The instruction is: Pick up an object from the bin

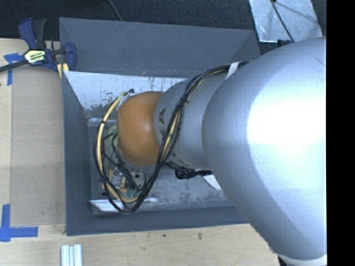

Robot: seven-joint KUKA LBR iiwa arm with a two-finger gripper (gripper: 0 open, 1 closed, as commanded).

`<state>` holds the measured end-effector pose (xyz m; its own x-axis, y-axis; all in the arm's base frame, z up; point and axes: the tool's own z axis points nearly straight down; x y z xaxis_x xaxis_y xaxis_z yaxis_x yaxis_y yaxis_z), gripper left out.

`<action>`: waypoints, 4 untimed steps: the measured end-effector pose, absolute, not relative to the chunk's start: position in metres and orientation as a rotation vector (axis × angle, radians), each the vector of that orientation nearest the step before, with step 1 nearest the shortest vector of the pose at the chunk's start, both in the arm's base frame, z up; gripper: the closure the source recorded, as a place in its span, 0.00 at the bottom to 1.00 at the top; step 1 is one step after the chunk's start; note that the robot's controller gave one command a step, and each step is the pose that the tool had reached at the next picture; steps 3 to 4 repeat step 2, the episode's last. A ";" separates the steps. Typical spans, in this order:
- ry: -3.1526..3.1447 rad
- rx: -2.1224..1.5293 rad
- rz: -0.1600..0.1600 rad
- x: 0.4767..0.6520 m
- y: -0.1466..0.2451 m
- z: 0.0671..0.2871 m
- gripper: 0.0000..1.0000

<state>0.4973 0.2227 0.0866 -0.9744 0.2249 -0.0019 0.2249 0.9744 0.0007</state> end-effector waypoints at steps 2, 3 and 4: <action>3.123 0.328 0.001 0.496 0.233 0.114 1.00; 3.123 0.328 0.001 0.496 0.233 0.114 1.00; 3.123 0.328 0.001 0.496 0.233 0.114 1.00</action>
Offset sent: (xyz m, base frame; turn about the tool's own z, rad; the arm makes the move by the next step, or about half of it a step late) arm -0.0026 0.0149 0.0323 -0.0161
